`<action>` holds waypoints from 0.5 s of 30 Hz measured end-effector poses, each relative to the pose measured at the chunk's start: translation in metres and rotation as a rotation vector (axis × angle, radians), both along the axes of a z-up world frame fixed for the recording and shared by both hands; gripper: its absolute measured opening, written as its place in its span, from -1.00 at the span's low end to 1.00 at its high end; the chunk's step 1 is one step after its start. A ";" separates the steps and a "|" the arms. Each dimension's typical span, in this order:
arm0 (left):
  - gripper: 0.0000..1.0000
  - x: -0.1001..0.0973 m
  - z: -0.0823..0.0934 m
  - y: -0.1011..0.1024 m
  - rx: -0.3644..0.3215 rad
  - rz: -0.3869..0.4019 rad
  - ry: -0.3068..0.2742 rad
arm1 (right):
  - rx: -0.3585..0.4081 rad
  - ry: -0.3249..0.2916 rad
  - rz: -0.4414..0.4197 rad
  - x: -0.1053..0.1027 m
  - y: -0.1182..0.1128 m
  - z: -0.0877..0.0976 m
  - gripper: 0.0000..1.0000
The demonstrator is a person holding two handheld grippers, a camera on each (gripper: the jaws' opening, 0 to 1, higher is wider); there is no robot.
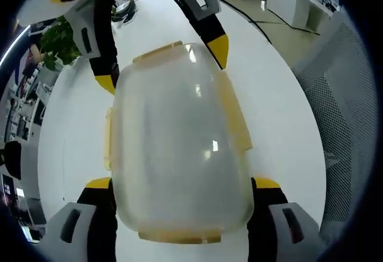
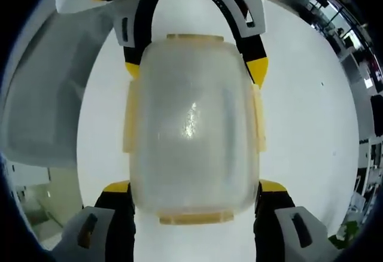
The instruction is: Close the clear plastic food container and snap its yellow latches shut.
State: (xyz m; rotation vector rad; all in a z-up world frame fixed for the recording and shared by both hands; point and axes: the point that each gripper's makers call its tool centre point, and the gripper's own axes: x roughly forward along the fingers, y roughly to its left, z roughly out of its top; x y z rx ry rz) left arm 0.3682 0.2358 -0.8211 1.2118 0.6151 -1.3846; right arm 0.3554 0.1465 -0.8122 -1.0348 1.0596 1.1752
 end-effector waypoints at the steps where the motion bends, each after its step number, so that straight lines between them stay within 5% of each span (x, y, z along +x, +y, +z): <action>1: 0.83 0.000 0.000 0.000 0.000 0.000 0.000 | 0.000 0.000 0.000 0.000 0.000 0.000 0.64; 15: 0.83 -0.001 0.000 0.000 0.003 0.002 -0.003 | 0.004 0.001 -0.005 0.000 0.000 0.000 0.64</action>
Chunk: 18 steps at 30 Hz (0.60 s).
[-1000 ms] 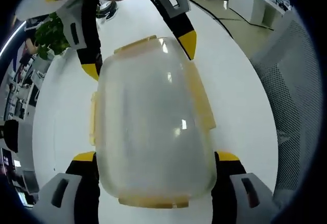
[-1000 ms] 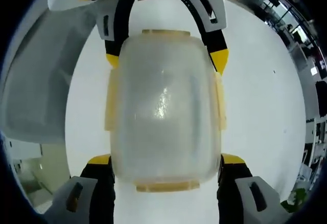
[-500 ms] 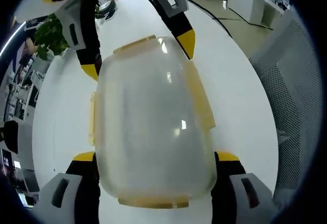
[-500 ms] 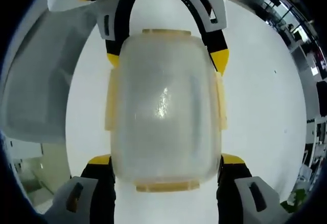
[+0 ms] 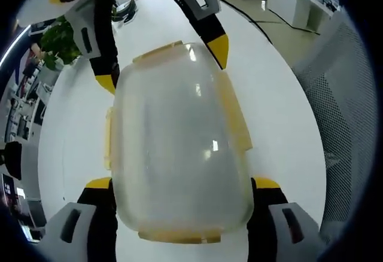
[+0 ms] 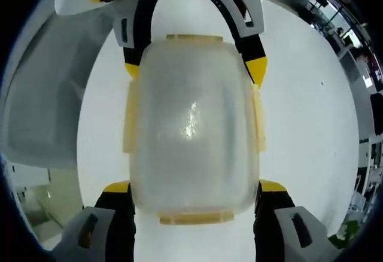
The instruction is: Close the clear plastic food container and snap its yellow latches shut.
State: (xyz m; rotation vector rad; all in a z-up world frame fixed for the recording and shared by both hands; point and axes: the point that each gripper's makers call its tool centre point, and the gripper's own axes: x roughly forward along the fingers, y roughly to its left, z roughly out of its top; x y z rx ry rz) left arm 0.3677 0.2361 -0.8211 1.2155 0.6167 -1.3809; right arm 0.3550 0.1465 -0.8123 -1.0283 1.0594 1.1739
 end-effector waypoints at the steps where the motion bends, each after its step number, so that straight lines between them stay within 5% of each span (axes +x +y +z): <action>1: 0.83 0.000 0.000 0.000 0.001 0.000 -0.001 | 0.000 0.000 0.000 0.000 0.000 0.000 0.64; 18: 0.83 -0.002 0.000 0.013 0.007 0.000 -0.003 | 0.007 -0.002 0.000 -0.002 0.013 0.001 0.64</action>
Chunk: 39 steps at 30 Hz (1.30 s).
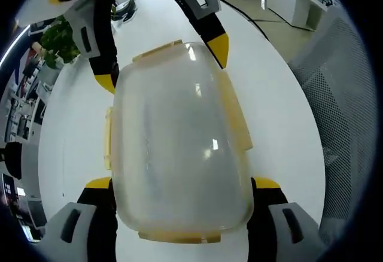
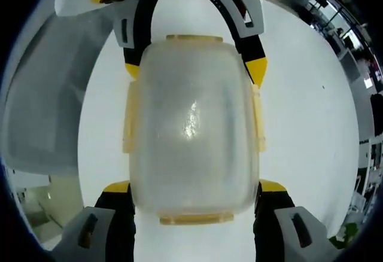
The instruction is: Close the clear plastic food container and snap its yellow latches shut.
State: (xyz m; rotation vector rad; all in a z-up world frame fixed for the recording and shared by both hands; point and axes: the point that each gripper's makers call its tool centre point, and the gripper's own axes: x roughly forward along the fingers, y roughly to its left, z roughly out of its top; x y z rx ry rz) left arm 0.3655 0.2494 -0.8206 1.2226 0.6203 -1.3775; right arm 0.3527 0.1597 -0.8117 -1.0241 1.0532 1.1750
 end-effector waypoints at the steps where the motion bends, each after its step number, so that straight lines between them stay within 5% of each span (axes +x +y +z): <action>1: 0.83 0.000 0.000 0.001 0.001 0.000 0.000 | 0.001 0.000 0.000 0.000 0.001 0.000 0.64; 39: 0.83 -0.009 0.001 0.059 0.009 0.018 -0.002 | 0.019 -0.003 0.017 -0.007 0.059 0.000 0.64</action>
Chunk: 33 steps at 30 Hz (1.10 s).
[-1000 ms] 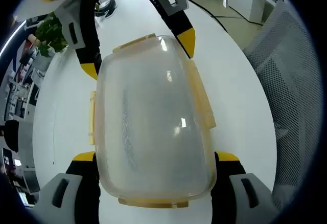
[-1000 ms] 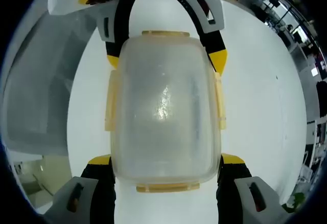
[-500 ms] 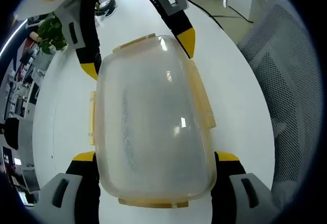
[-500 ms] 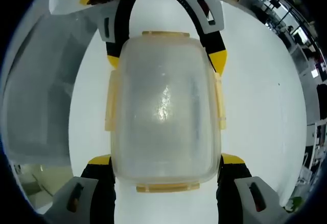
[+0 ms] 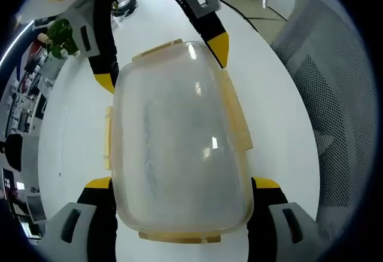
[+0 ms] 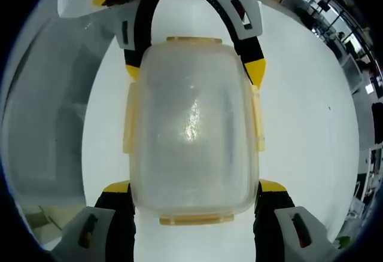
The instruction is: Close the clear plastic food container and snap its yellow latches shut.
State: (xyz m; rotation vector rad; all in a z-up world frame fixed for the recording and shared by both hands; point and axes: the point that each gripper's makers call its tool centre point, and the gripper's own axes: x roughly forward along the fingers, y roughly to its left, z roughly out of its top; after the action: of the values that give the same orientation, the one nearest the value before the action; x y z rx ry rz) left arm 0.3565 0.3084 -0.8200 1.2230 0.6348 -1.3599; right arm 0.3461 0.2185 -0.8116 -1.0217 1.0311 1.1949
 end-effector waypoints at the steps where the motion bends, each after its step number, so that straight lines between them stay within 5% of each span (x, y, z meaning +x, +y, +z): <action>1: 0.83 0.000 0.000 0.001 0.002 0.000 0.000 | 0.000 0.000 0.001 0.000 0.002 0.000 0.64; 33: 0.84 -0.004 -0.001 0.067 0.023 0.027 -0.006 | -0.002 -0.001 0.018 -0.002 0.065 0.000 0.64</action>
State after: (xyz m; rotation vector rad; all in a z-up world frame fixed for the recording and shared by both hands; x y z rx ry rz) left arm 0.3530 0.3752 -0.8212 1.2323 0.6617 -1.3296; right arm 0.3438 0.2837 -0.8115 -1.0351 1.0250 1.2081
